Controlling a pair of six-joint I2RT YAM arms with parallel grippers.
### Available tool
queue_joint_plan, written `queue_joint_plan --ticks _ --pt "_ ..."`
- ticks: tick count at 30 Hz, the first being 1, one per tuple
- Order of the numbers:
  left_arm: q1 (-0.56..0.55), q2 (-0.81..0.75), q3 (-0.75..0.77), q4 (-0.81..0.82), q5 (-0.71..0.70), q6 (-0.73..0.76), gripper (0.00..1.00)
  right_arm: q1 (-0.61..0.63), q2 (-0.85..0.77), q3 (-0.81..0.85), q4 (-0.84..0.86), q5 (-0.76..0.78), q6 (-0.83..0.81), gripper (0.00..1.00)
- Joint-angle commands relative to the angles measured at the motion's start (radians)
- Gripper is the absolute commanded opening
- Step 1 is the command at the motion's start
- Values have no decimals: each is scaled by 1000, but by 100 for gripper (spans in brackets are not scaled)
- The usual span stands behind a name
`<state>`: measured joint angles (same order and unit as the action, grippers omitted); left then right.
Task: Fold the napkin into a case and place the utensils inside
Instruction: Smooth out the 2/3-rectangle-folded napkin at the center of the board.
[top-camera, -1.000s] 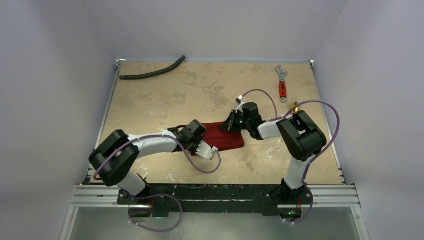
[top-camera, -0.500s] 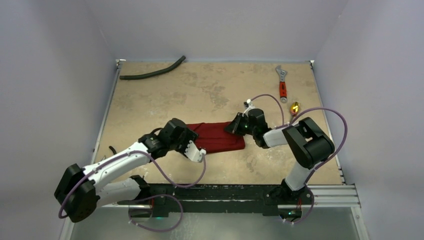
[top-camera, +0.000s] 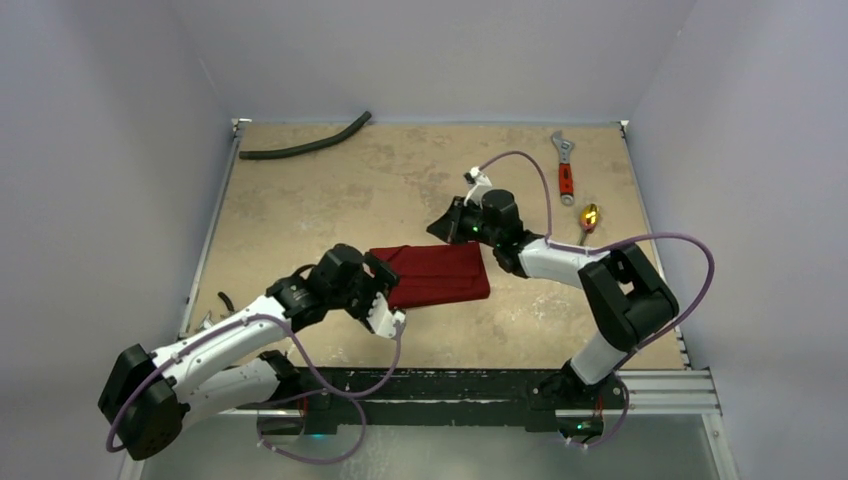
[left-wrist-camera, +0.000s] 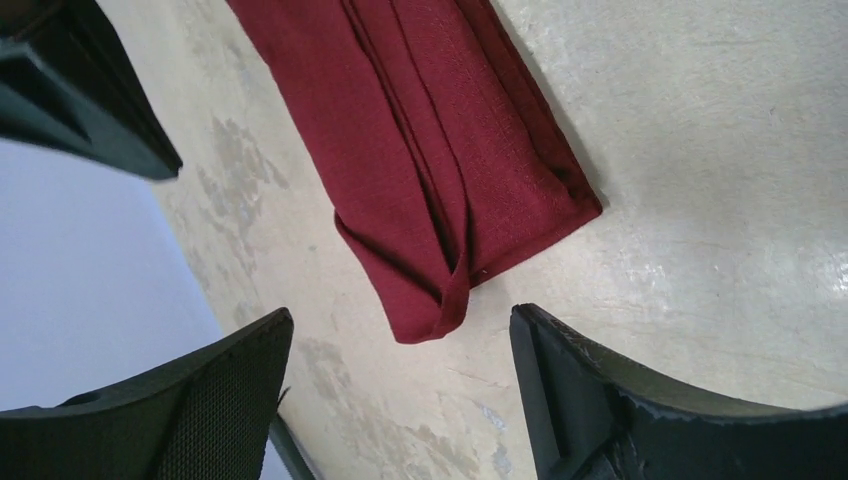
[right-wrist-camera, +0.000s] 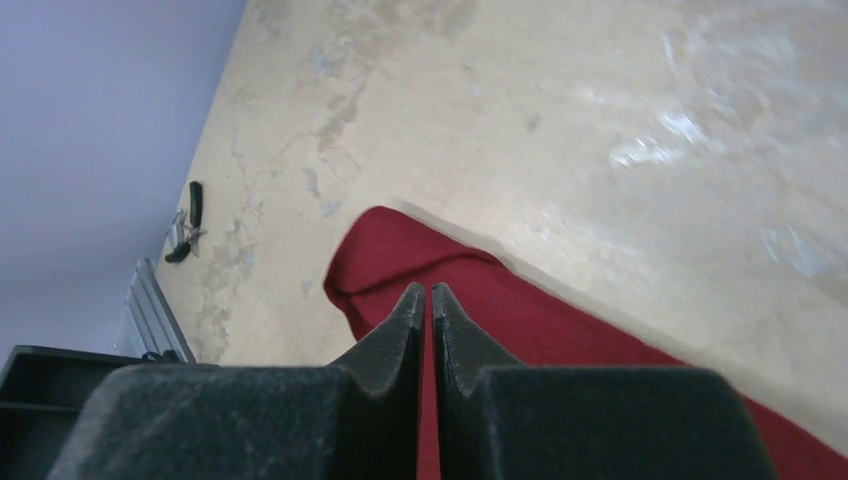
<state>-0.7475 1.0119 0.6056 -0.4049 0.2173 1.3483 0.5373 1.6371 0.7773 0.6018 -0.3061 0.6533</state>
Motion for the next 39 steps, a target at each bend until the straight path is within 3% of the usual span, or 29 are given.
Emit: queue_joint_plan --ticks 1,3,6,10,13,16,19,24,26,28,35,39 --pt "-7 -90 -61 211 -5 -60 79 28 37 109 -53 -19 -104 5" --pt "-5 -65 -37 194 -66 -155 76 46 75 153 -61 -46 -106 1" --pt "58 -2 31 161 -83 -401 55 76 115 167 -50 -51 -82 0" --pt "193 130 188 80 -2 -858 27 124 145 118 13 -48 -43 0" --pt "279 208 234 64 71 -1108 22 161 174 76 69 -46 -13 0" --pt "356 280 258 76 129 -1265 20 175 193 41 121 -33 10 0" --pt "423 364 281 81 217 -1411 0 182 211 13 157 -25 21 0" --pt "448 398 238 137 316 -1534 0 194 236 -32 217 -16 39 0" --pt "450 414 219 150 334 -1561 10 199 247 -45 241 -19 47 0" --pt "451 421 202 163 316 -1574 18 205 255 -52 256 -21 49 0" --pt "467 453 174 171 237 -1578 29 224 268 -77 284 -20 54 0" --pt "468 455 151 171 205 -1584 30 228 283 -83 298 -23 57 0"
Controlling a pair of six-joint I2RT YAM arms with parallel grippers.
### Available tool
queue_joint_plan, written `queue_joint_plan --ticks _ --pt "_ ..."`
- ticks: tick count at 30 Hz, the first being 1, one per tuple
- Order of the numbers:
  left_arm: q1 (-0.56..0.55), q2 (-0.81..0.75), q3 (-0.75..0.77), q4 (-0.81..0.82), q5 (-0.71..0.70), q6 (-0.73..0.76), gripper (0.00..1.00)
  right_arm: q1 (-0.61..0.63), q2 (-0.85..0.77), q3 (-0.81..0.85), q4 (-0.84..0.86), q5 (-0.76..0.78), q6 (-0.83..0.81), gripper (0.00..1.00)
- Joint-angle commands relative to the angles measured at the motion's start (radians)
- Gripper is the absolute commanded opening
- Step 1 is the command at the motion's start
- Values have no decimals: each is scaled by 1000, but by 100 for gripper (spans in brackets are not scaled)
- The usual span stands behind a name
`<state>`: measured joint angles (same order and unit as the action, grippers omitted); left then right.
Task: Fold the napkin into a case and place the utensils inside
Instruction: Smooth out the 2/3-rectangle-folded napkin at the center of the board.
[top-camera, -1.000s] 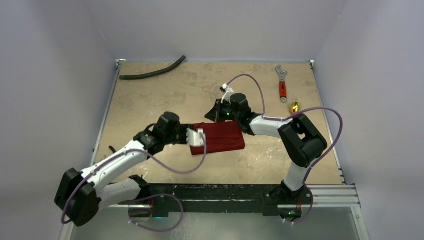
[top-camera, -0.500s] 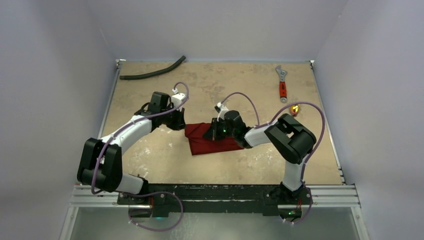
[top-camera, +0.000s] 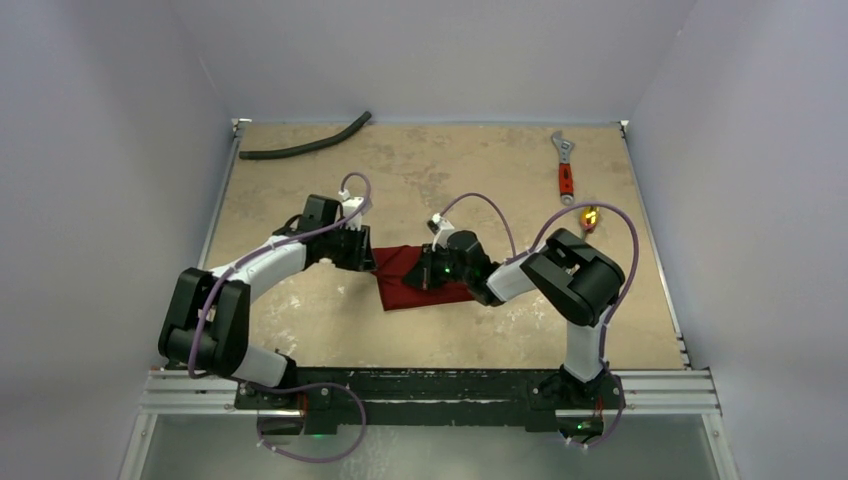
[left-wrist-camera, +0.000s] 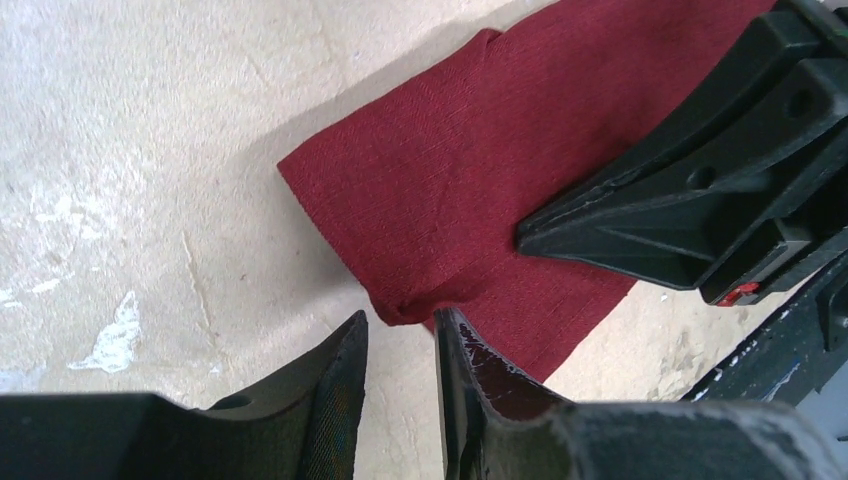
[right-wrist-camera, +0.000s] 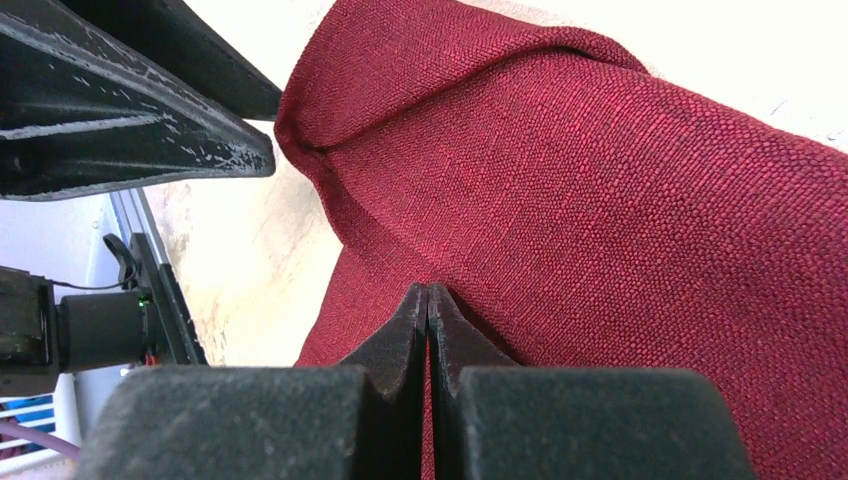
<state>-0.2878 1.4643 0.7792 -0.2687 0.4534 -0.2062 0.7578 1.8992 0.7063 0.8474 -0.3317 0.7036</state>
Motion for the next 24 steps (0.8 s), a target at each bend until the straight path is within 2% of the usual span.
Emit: queue_joint_plan --ticks 1,5,11,17,24 --pt "10 4 -26 40 -28 -33 30 8 24 -15 54 3 8 0" --pt "15 6 -39 79 6 -46 30 8 36 -23 61 -1 12 0" --pt "34 11 -42 104 -24 -36 29 12 48 -45 86 -3 23 0" --pt "48 19 -25 140 -13 -64 37 19 65 -64 104 -8 31 0" --pt "47 30 -53 215 59 -109 35 21 69 -61 100 -6 28 0"
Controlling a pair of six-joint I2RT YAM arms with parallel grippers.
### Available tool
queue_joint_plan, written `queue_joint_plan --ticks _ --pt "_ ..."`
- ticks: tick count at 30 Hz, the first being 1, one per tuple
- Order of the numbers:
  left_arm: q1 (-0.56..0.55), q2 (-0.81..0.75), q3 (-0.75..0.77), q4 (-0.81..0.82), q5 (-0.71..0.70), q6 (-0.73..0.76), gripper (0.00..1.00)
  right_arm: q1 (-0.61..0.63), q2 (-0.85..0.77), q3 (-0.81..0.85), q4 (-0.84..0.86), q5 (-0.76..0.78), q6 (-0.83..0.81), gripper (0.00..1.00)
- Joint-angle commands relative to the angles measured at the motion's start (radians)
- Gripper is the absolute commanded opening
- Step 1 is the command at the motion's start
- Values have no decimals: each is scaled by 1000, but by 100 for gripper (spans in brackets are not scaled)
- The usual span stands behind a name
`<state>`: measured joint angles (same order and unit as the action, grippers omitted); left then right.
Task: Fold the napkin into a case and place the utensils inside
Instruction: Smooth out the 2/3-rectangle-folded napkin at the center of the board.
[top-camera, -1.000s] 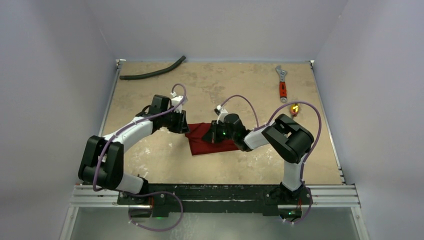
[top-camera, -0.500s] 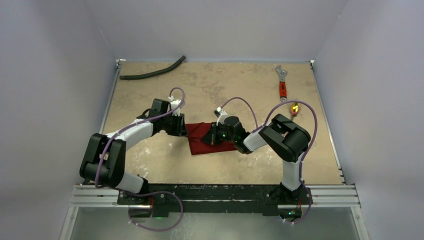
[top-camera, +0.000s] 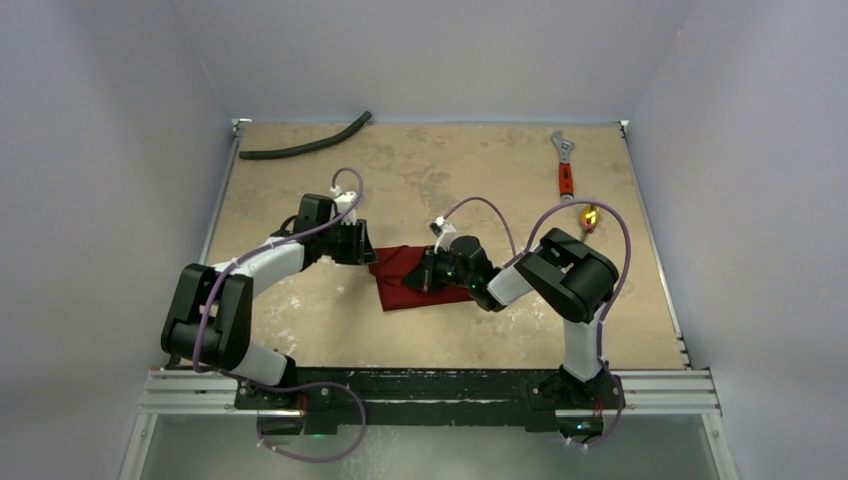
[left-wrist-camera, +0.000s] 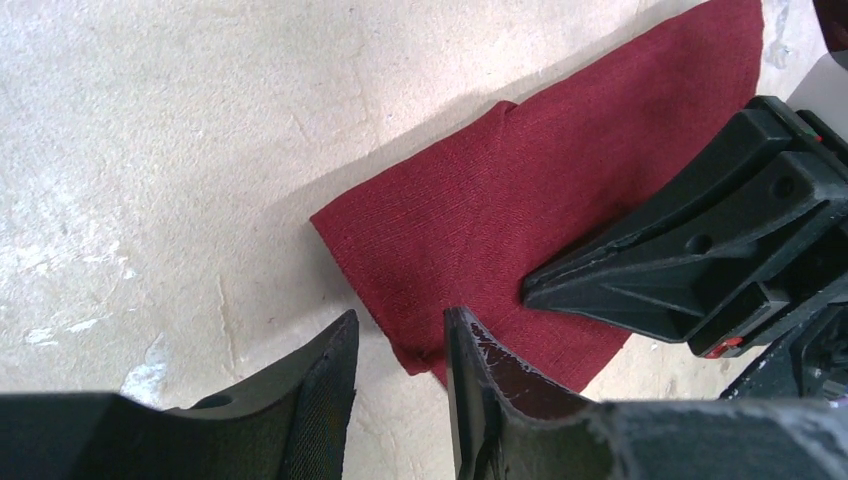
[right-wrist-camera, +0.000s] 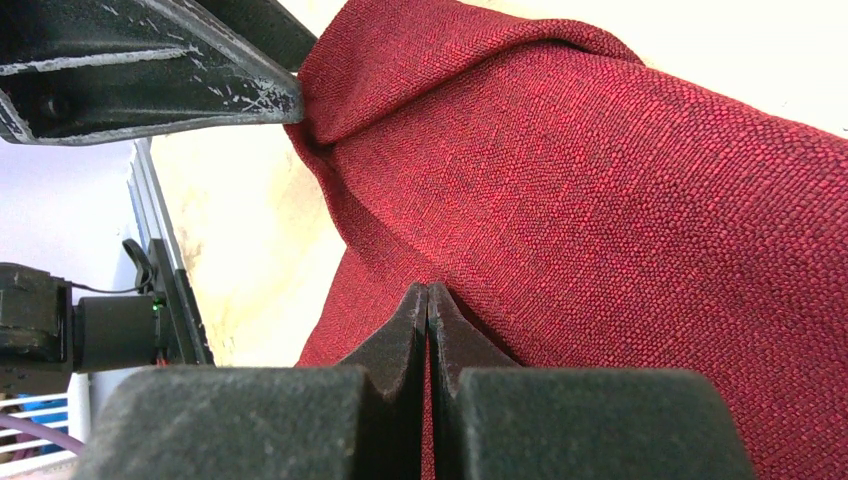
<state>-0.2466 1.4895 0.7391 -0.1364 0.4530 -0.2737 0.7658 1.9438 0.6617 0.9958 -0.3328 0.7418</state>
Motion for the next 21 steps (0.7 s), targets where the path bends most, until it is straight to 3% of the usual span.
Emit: queue_joint_plan --ticks 1,7,21 --pt "6 3 -19 87 68 -41 33 12 25 -14 -53 -5 -11 0" --pt "6 -4 -47 94 85 -30 7 12 29 -12 -59 1 -6 0" --pt "-21 -21 -63 24 24 74 0 12 22 -34 -35 11 18 0"
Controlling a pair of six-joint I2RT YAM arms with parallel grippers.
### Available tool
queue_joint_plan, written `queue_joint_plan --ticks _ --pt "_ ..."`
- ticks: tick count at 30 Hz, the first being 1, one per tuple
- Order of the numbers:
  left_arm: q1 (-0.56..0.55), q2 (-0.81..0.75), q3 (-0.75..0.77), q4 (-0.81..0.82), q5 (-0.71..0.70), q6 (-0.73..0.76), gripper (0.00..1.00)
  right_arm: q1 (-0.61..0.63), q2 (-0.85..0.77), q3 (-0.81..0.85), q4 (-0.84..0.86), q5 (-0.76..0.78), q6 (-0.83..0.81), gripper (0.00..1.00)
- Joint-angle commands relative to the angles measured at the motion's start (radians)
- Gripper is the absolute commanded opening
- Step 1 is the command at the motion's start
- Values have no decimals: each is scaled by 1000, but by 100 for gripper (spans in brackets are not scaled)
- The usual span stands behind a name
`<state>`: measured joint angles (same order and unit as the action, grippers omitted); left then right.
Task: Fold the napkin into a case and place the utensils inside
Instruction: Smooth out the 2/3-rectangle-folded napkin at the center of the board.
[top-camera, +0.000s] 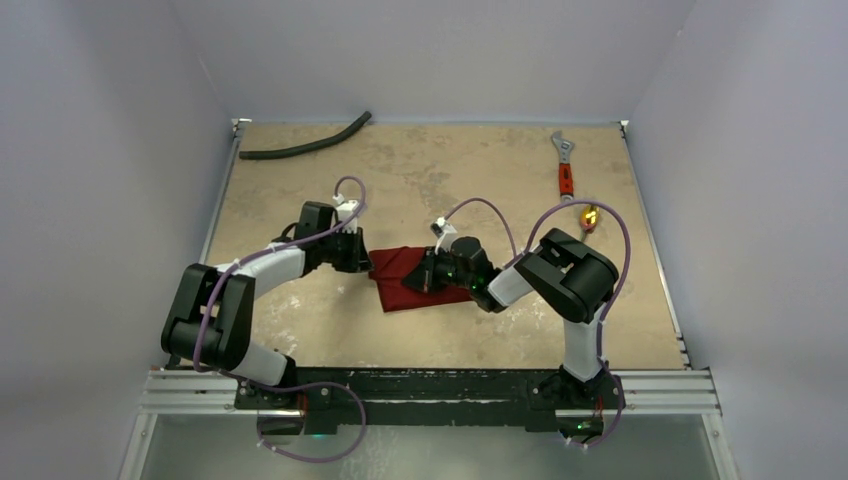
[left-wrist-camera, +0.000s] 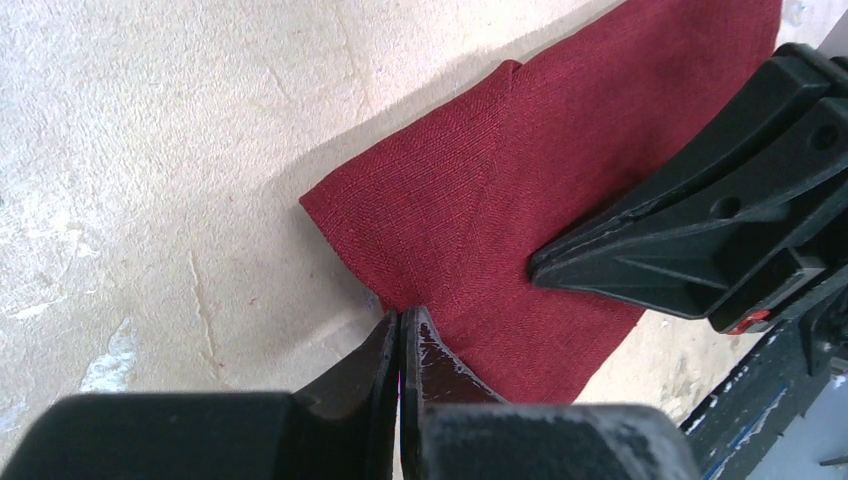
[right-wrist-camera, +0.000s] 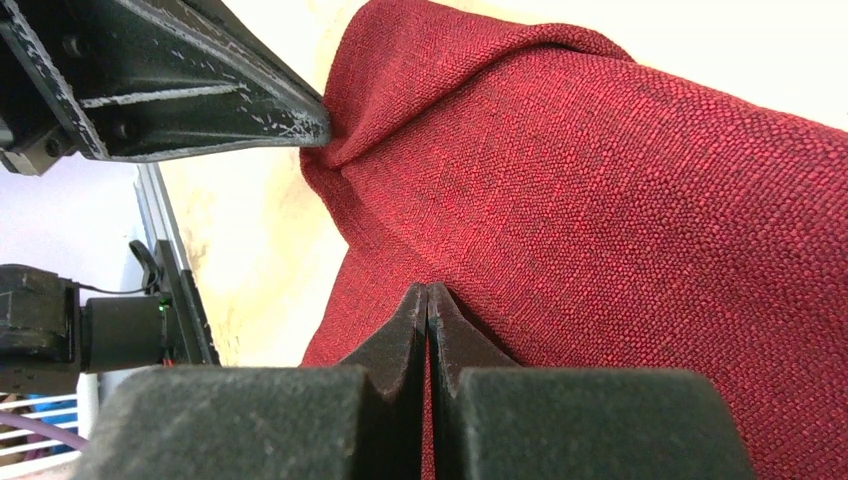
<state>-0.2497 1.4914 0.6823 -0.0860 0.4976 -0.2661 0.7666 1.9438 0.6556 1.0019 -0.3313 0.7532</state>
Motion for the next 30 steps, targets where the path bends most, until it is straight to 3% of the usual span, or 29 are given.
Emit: queue_joint_plan --ticks 1,14,21,30 --pt "-28 -25 -8 -32 -25 80 0 11 24 -29 -38 11 11 0" --pt "-125 -45 -50 -4 19 168 0 11 61 -51 14 23 74 0" --pt "-135 -52 -14 -60 -139 132 0 11 37 -54 -27 4 83 0" --pt "-165 -57 31 -90 -229 228 0 -12 -131 48 -196 -70 16 0"
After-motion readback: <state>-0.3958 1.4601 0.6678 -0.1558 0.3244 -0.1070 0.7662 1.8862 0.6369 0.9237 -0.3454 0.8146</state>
